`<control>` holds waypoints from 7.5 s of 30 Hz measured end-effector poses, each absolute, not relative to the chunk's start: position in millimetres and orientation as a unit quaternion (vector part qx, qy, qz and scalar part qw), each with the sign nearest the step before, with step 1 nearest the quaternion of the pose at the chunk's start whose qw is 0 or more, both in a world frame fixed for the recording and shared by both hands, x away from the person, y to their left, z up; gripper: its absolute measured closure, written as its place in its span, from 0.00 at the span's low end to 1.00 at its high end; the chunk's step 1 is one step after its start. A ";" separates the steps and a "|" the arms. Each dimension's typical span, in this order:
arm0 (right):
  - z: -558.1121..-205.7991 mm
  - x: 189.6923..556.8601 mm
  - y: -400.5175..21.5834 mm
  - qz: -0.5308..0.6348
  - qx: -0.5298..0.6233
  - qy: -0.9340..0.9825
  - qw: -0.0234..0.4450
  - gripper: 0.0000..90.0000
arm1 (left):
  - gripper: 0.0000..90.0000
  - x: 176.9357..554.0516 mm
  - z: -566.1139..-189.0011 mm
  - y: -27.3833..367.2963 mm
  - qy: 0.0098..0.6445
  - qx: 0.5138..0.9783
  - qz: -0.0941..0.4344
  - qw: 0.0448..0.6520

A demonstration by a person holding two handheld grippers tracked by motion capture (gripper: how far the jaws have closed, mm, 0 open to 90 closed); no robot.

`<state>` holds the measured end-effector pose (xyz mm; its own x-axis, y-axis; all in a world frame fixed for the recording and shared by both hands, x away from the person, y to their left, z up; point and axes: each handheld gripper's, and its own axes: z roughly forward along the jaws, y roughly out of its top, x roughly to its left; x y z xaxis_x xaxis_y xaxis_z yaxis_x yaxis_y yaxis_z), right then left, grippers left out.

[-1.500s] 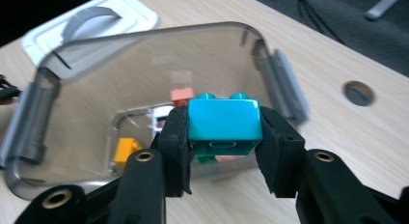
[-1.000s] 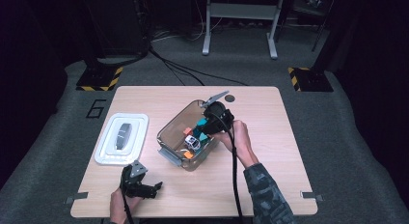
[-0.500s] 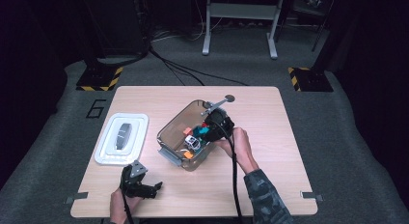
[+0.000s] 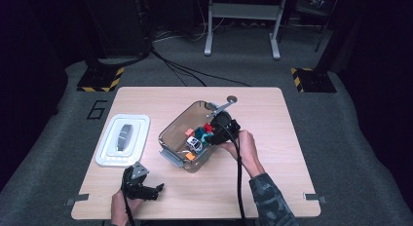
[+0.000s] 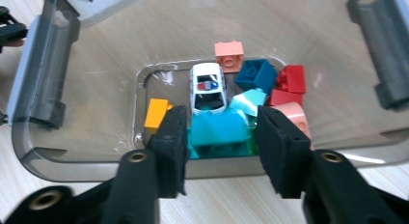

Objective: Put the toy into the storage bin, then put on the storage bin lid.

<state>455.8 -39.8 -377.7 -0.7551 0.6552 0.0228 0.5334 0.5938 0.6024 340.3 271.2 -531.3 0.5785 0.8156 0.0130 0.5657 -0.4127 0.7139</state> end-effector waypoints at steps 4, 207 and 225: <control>-376.1 453.1 -48.0 0.309 0.348 0.879 0.105 0.46 | 0.00 340.4 -531.0 271.4 0.420 0.821 0.181 0.341; -529.2 414.7 -181.4 0.335 0.466 0.794 0.200 0.02 | 0.75 476.9 -369.3 138.0 0.388 0.839 0.100 0.368; -529.2 414.6 -181.3 0.335 0.466 0.794 0.201 0.02 | 0.39 472.2 -370.9 139.6 0.391 0.838 0.115 0.361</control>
<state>414.6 -181.3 -529.2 -0.4855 0.8742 -0.0073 0.6052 0.3421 0.7189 472.2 139.6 -370.9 0.6673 0.7393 -0.0904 0.5734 -0.4325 0.6958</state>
